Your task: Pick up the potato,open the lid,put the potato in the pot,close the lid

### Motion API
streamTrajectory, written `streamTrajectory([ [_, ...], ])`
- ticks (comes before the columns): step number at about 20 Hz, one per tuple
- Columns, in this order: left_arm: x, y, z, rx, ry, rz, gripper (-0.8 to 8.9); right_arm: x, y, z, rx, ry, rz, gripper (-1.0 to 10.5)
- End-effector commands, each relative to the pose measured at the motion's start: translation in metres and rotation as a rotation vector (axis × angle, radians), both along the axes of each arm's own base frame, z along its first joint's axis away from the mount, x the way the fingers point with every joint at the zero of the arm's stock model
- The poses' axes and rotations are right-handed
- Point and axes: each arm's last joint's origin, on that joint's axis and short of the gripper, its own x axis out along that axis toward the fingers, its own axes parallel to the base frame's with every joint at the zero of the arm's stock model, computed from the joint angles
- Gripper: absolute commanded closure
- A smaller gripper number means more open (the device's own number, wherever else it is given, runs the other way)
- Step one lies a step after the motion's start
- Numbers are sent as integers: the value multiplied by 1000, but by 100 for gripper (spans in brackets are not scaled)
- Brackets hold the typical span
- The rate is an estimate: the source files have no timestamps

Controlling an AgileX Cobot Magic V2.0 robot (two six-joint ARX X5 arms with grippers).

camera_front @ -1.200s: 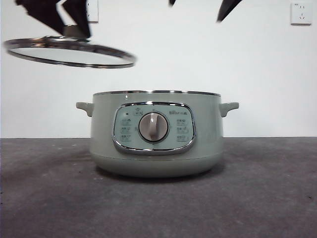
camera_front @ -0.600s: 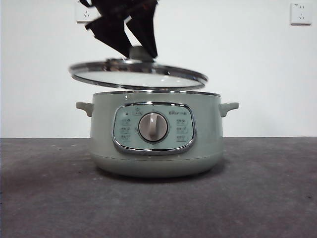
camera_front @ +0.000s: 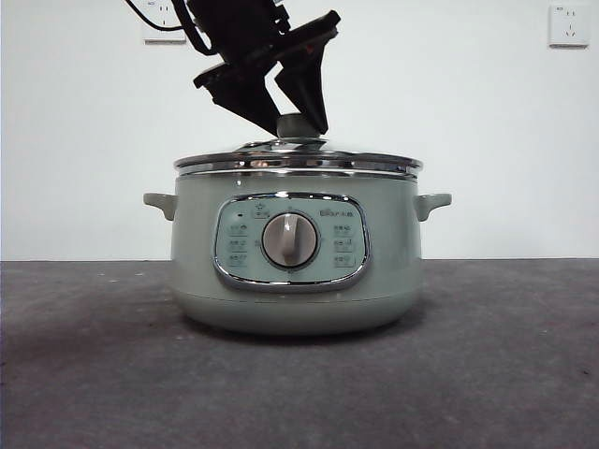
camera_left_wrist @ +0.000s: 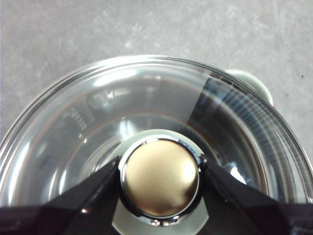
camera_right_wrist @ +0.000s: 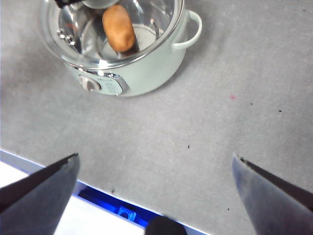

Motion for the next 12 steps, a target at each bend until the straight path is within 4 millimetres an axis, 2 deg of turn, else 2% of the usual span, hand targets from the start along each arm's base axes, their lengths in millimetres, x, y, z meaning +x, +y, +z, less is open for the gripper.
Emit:
streamTrajectory([
  [1, 9, -3, -11, 16, 8, 13, 826, -3, -2, -3, -5, 26, -8, 65],
  [6, 13, -2, -18, 26, 26, 20, 826, -3, -2, -4, -6, 26, -8, 65],
  [12, 22, 16, -20, 33, 61, 61, 826, -3, -2, -4, -7, 26, -8, 65],
])
